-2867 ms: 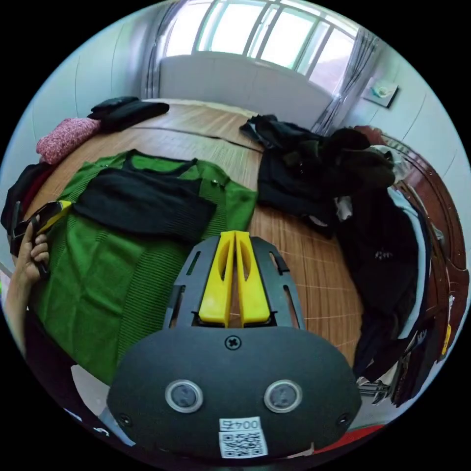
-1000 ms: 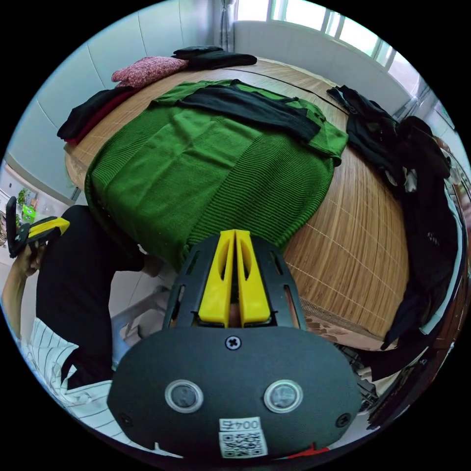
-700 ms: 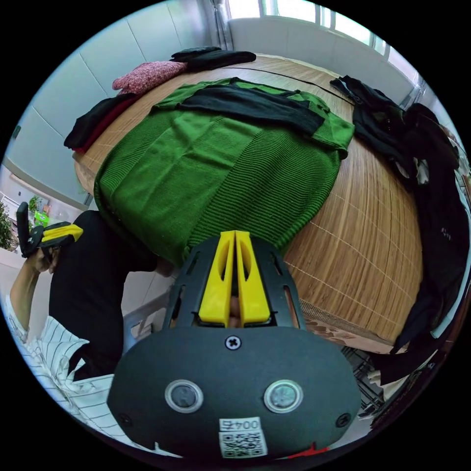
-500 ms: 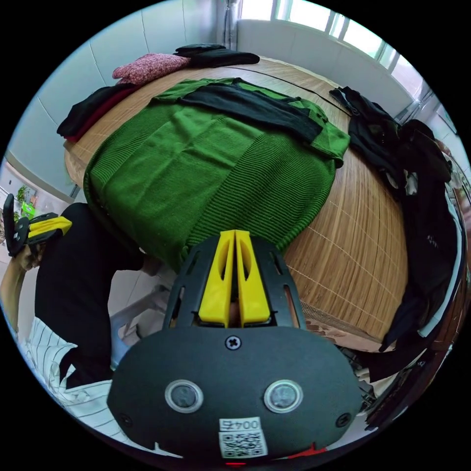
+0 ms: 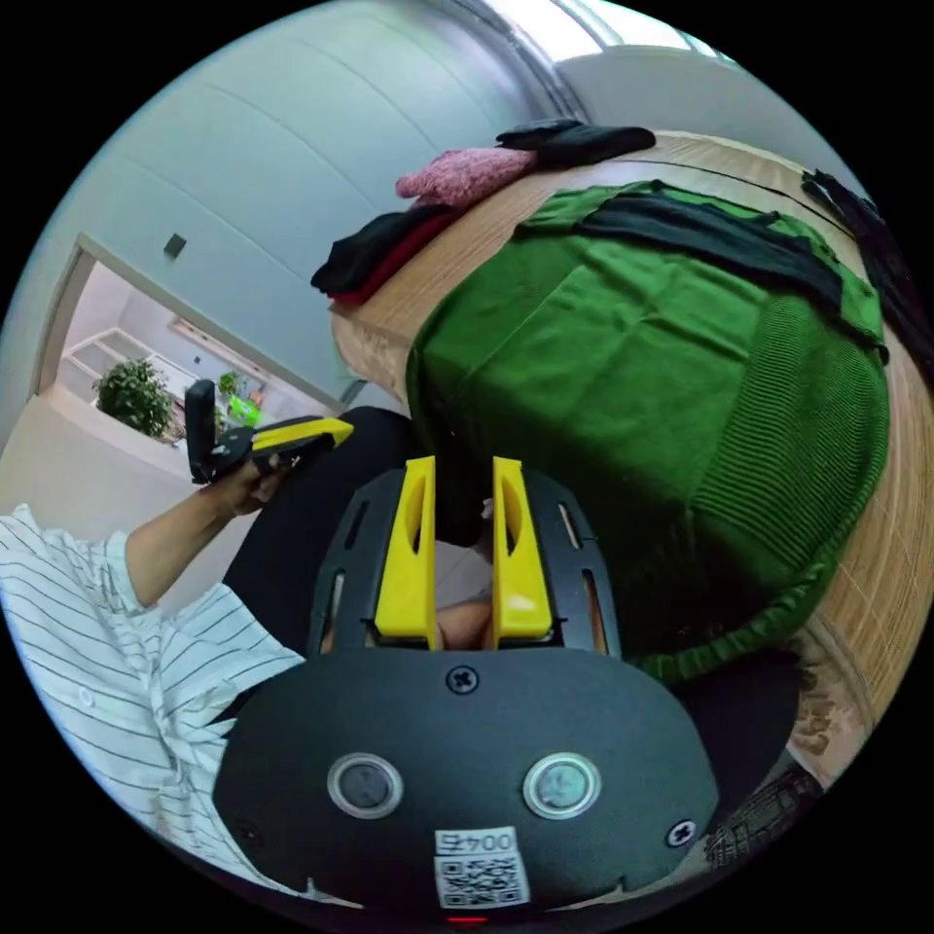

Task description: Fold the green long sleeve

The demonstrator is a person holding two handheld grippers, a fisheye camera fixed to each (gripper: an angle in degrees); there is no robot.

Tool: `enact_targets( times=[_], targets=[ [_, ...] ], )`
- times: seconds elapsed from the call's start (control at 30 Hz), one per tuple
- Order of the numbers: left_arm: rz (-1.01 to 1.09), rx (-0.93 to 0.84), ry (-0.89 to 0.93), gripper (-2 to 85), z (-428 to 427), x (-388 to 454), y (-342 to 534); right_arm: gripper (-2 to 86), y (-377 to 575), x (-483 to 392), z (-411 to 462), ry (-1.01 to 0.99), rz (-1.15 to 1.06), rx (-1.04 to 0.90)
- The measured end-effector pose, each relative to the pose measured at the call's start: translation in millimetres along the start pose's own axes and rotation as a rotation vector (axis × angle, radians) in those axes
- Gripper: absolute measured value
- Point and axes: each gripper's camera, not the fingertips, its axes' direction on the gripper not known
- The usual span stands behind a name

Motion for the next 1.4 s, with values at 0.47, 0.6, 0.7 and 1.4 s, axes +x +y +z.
enact_targets(
  times=[0.47,0.6,0.7,1.4],
  targets=[
    [-0.073,0.068,0.037,0.6,-37.5,-66.8,15.0,10.8,-49.6,-105.6,198.1,0.217,-0.193,-0.294],
    [-0.109,0.084,0.079,0.6,-45.0,-89.9,15.8,8.2,-53.6,-111.5,214.1,0.280,-0.193,-0.329],
    [-0.121,0.081,0.093,0.6,-50.0,-103.6,10.2,7.6,-51.5,-100.7,192.4,0.239,-0.120,-0.291],
    [0.013,-0.098,0.295,7.5,-70.0,-155.7,-137.3,7.4,-161.2,-172.1,83.2,0.224,-0.639,-0.281]
  ],
)
